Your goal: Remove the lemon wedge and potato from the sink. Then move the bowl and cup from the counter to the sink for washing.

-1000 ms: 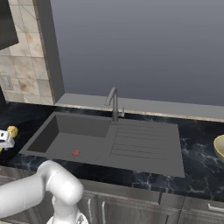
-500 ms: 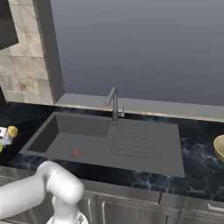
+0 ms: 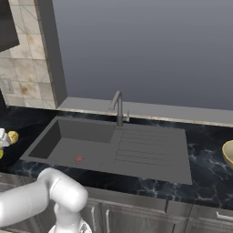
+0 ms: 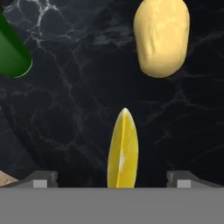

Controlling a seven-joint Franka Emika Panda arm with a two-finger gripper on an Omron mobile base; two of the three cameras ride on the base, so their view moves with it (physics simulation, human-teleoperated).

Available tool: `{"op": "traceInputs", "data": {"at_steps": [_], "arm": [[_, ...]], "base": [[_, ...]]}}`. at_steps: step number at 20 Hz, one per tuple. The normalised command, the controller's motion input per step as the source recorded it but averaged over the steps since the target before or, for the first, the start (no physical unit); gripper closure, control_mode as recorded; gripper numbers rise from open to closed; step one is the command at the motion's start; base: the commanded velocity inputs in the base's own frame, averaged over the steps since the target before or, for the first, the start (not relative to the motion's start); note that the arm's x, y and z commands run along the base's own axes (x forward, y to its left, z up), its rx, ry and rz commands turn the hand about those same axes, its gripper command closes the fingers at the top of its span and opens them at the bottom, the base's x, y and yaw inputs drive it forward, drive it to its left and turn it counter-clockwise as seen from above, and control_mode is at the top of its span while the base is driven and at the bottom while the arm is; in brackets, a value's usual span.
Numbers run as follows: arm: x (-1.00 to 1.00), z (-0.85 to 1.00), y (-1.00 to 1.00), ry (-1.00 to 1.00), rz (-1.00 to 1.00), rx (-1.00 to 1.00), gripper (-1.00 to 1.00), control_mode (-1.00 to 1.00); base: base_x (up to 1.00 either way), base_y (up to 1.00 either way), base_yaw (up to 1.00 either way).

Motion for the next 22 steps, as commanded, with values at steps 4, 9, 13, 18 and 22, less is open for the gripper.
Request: {"op": "traceInputs", "data": {"at_steps": [4, 9, 13, 18, 22], "arm": [[0.00, 0.24, 0.00, 0.00, 0.00, 0.00, -1.00, -1.00], [-0.03, 0.26, -0.01, 0.00, 0.00, 0.00, -1.00, -1.00], [-0.11, 0.26, -0.13, 0.00, 0.00, 0.00, -1.00, -1.00], [-0.13, 0.27, -0.15, 0.00, 0.00, 0.00, -1.00, -1.00], [-0.03, 0.22, -0.04, 0.01, 0.00, 0.00, -1.00, -1.00]], "base": [[0.00, 0.00, 0.00], [0.00, 0.00, 0.00], [0.00, 0.00, 0.00], [0.00, 0.00, 0.00], [0.00, 0.00, 0.00]]}}
